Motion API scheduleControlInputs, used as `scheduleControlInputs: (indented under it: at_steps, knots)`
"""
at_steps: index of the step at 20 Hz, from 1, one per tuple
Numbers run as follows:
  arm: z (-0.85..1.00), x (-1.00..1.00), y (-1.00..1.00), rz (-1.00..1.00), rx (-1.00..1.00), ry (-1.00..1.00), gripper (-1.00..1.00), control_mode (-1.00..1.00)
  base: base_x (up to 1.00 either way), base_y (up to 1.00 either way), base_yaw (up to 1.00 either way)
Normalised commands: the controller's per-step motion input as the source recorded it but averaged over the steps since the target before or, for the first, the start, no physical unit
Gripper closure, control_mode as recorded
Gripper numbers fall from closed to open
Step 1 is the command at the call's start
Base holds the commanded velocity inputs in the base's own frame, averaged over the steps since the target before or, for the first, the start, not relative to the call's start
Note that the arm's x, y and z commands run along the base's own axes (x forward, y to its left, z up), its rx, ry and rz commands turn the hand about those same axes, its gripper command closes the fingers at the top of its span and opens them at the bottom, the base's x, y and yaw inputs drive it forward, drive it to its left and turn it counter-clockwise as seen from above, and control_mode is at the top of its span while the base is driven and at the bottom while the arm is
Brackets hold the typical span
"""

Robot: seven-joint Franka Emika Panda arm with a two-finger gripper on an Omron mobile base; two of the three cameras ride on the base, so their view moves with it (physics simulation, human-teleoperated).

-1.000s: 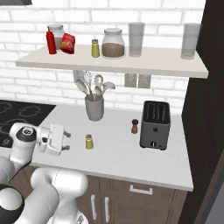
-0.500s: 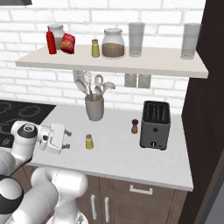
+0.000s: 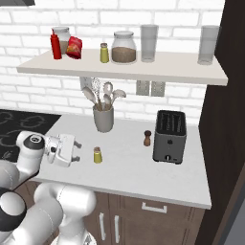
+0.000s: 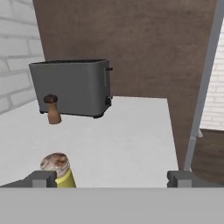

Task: Put the shaker and condiment bottle from the counter next to their counterparts in the cabinet.

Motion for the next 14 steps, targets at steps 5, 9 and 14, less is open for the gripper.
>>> scheduleControlInputs:
  at_steps: [5,9,14]
  knots:
    - [-0.04,0.02,-0.12,0.00,0.00,0.00,-1.00,-1.00,0.00,0.00,0.00]
    - [-0.10,0.09,-0.04,0.00,0.00,0.00,-1.00,-1.00,0.00,0.00,0.00]
    - [-0.10,0.17,-0.05,0.00,0.00,0.00,-1.00,-1.00,0.00,0.00,0.00]
